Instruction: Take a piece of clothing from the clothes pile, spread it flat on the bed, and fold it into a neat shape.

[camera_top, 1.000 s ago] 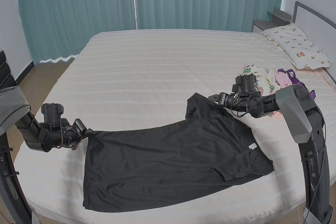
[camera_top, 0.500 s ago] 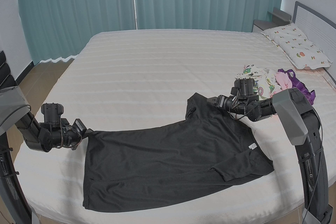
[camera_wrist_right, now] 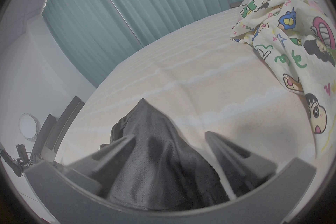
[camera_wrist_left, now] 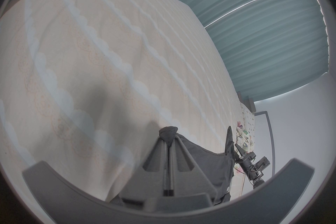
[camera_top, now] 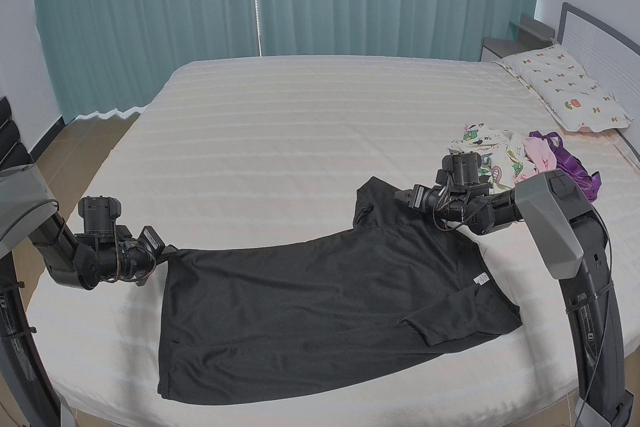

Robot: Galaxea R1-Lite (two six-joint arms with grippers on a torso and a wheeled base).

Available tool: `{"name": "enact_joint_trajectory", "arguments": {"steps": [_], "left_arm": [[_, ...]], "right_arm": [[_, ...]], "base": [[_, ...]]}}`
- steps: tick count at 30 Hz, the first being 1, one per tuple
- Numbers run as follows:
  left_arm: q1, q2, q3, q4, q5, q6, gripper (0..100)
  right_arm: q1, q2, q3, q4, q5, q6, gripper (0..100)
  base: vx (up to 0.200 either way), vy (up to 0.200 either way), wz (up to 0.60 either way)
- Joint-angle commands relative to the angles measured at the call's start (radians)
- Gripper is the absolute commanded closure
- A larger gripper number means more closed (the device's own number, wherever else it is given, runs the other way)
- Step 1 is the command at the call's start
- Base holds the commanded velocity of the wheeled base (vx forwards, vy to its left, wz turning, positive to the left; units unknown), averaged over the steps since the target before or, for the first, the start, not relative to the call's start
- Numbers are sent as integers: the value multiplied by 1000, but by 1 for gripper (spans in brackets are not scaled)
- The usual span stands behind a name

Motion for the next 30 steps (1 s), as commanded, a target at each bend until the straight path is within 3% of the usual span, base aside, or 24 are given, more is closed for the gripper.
{"name": "enact_joint_trajectory", "arguments": {"steps": [1, 20, 25, 30], "left_arm": [[0, -1, 0, 0, 1, -1, 100], [27, -48, -2, 0, 1, -1, 100], [30, -59, 0, -2, 4, 2, 100], [30, -106, 0, 0, 10, 5, 100]], "right_arm": [[-1, 3, -2, -2, -5, 1, 100], [-31, -55, 8, -9, -20, 61, 100], [-40, -75, 38, -71, -48, 84, 100], [-43, -153, 218, -187, -48, 90, 100]], "base": [[0, 0, 0], [0, 0, 0], [0, 0, 0], [0, 0, 0]]}}
